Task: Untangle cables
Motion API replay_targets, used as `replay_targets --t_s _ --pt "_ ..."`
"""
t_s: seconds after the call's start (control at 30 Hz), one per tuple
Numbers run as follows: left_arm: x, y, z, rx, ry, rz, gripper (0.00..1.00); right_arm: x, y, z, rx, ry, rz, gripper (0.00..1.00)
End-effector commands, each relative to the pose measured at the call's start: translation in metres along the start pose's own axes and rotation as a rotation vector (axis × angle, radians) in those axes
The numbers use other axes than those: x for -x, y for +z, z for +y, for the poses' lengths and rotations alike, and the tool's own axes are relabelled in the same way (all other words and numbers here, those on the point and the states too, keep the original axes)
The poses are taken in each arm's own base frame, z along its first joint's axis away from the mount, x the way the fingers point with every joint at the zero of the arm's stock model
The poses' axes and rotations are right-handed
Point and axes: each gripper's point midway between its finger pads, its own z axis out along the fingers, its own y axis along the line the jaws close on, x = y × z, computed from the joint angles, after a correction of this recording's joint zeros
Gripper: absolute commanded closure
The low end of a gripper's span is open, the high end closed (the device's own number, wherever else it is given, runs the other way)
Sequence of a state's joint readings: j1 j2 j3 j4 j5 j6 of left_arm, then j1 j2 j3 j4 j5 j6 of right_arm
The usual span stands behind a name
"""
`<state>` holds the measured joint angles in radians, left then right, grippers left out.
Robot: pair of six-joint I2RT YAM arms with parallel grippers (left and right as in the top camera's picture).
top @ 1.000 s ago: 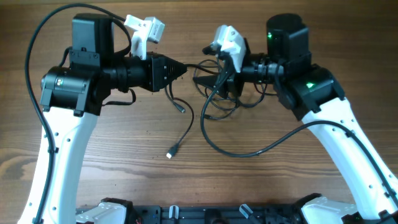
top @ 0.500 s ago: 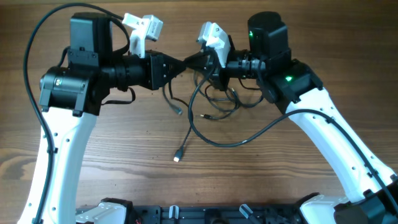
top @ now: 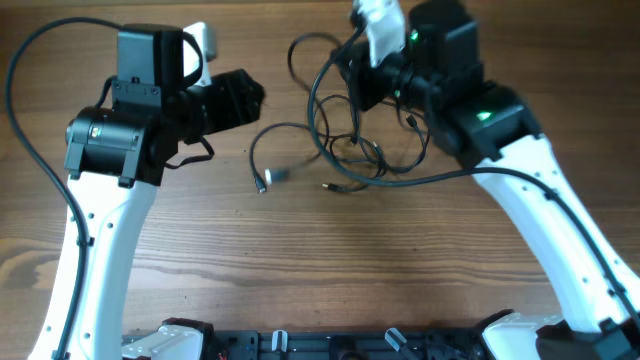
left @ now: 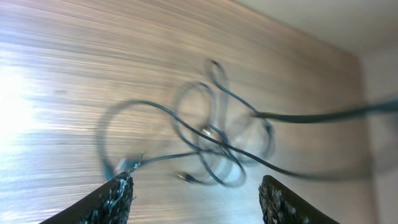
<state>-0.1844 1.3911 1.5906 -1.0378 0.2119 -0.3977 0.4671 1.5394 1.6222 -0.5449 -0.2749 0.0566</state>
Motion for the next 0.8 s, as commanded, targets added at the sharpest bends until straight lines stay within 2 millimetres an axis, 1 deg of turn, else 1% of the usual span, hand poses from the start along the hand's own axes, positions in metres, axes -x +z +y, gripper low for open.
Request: replay_targets --t_s 0.0,0.03,0.07,0.1,0.13,0.17,0.2,0.27,0.3,0.4,0.5,0.6,0.67,0.7,0.77 --pt "0.016 -0.005 0.026 0.152 -0.088 -0.096 0.33 0.059 -0.039 -0.032 -0.191 0.025 -0.137 0.96" --pt "0.015 -0.005 0.026 0.153 -0.088 -0.094 0.33 0.075 -0.055 -0.047 -0.244 0.051 -0.179 0.96" --pt "0.014 -0.005 0.026 0.155 -0.088 -0.091 0.33 0.085 -0.066 -0.057 -0.267 0.065 -0.208 0.96" --pt "0.013 -0.005 0.027 0.158 -0.089 -0.087 0.32 0.095 -0.081 -0.071 -0.301 0.095 -0.243 0.96" --pt "0.012 -0.005 0.028 0.162 -0.087 -0.080 0.32 0.105 -0.101 -0.092 -0.351 0.133 -0.278 0.96" --pt "0.011 -0.005 0.028 0.164 -0.082 -0.076 0.32 0.108 -0.111 -0.103 -0.375 0.147 -0.291 0.96" --pt "0.010 -0.005 0.029 0.166 -0.083 -0.073 0.32 0.111 -0.127 -0.122 -0.418 0.180 -0.311 0.96" --pt "0.009 -0.005 0.030 0.169 -0.083 -0.069 0.32 0.111 -0.148 -0.150 -0.467 0.213 -0.334 0.96" --pt "0.009 -0.005 0.031 0.177 -0.083 -0.072 0.32 0.108 -0.166 -0.175 -0.505 0.260 -0.353 0.96" --pt "0.010 -0.005 0.035 0.198 -0.084 -0.079 0.32 0.095 -0.205 -0.226 -0.570 0.374 -0.390 0.96" --pt "0.010 -0.004 0.035 0.198 -0.084 -0.077 0.32 0.082 -0.244 -0.268 -0.604 0.471 -0.436 0.96" --pt "0.010 -0.003 0.036 0.199 -0.084 -0.076 0.32 0.062 -0.282 -0.309 -0.686 0.548 -0.471 0.96" --pt "0.009 -0.002 0.036 0.200 -0.085 -0.072 0.32 0.044 -0.300 -0.335 -0.752 0.569 -0.461 0.96" --pt "0.009 -0.001 0.036 0.202 -0.085 -0.069 0.32 0.037 -0.303 -0.345 -0.772 0.576 -0.448 0.96" --pt "0.009 0.001 0.037 0.204 -0.086 -0.063 0.32 0.022 -0.304 -0.362 -0.802 0.580 -0.413 0.96"
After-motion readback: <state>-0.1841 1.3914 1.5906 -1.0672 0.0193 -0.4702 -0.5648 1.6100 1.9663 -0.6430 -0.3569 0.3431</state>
